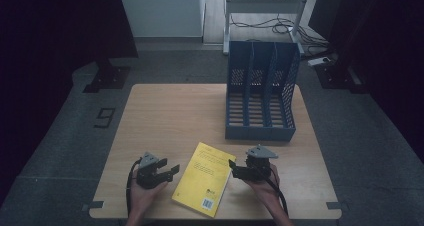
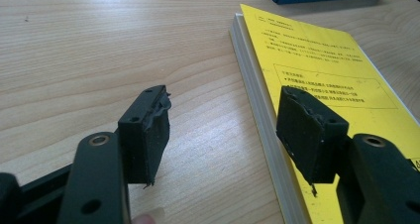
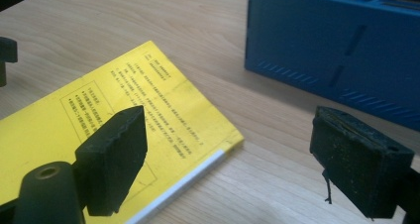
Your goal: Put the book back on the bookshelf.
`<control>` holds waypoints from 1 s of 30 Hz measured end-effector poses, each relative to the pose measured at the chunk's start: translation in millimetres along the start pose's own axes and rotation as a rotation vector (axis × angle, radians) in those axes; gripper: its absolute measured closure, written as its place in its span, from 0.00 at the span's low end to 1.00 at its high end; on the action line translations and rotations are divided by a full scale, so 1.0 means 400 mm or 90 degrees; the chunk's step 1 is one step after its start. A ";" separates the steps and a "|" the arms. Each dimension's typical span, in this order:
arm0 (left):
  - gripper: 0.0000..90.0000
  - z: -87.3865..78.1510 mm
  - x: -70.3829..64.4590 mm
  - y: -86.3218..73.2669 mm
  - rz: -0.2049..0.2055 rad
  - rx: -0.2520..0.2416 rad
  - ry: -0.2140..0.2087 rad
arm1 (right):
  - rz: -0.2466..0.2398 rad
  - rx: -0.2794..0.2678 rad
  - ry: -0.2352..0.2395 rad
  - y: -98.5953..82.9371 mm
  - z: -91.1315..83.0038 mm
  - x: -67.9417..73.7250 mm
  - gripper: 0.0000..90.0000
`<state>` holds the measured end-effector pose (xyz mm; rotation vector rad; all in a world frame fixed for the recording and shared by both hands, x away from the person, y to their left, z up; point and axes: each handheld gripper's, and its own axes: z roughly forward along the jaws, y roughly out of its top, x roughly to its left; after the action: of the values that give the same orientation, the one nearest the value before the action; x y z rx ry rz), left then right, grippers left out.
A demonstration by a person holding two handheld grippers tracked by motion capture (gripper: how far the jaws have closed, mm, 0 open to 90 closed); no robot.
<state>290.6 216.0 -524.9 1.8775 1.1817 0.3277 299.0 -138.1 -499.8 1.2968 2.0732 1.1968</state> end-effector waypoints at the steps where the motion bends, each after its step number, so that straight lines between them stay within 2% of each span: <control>1: 0.42 0.000 0.000 0.000 0.000 0.000 0.000 | 0.000 0.000 0.000 0.000 0.000 0.000 0.16; 7: 0.42 0.004 -0.005 -0.001 0.003 0.005 0.000 | 0.004 0.010 0.016 -0.001 0.033 0.023 0.16; 30: 0.41 0.023 -0.031 -0.003 0.022 0.017 -0.008 | -0.004 0.073 0.026 -0.062 0.105 0.076 0.14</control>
<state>289.0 201.0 -528.6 1.9216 1.1515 0.3190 301.5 -97.8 -540.7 1.3254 2.2020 1.1250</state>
